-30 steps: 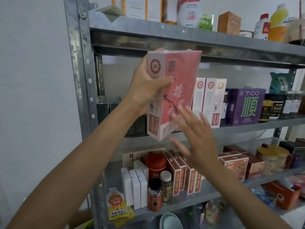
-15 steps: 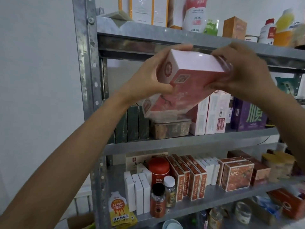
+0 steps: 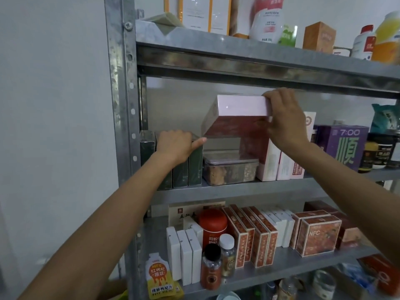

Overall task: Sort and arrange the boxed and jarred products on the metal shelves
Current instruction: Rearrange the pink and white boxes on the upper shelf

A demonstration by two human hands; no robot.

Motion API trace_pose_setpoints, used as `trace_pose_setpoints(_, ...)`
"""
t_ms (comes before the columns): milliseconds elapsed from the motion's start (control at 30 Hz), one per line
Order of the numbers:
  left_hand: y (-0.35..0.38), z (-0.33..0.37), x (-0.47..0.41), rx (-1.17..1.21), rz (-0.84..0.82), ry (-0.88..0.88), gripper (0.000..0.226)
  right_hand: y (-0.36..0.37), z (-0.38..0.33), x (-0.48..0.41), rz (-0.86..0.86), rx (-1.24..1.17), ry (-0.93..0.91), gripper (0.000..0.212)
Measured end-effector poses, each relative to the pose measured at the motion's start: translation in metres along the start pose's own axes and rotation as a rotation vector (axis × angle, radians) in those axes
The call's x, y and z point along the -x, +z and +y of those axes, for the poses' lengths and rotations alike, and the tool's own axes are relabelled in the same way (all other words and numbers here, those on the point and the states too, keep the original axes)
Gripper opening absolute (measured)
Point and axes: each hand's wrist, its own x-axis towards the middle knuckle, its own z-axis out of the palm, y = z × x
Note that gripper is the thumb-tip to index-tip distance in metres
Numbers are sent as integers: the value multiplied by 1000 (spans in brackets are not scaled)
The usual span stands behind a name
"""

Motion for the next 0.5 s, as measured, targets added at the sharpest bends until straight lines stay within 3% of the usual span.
trace_pose_setpoints(267, 3, 1, 1, -64, 68, -21, 64, 56, -10, -31, -279, -42, -67, 58)
trace_pose_setpoints(500, 9, 1, 1, -93, 125, -4, 65, 99, -1, -76, -648, -10, 88, 57)
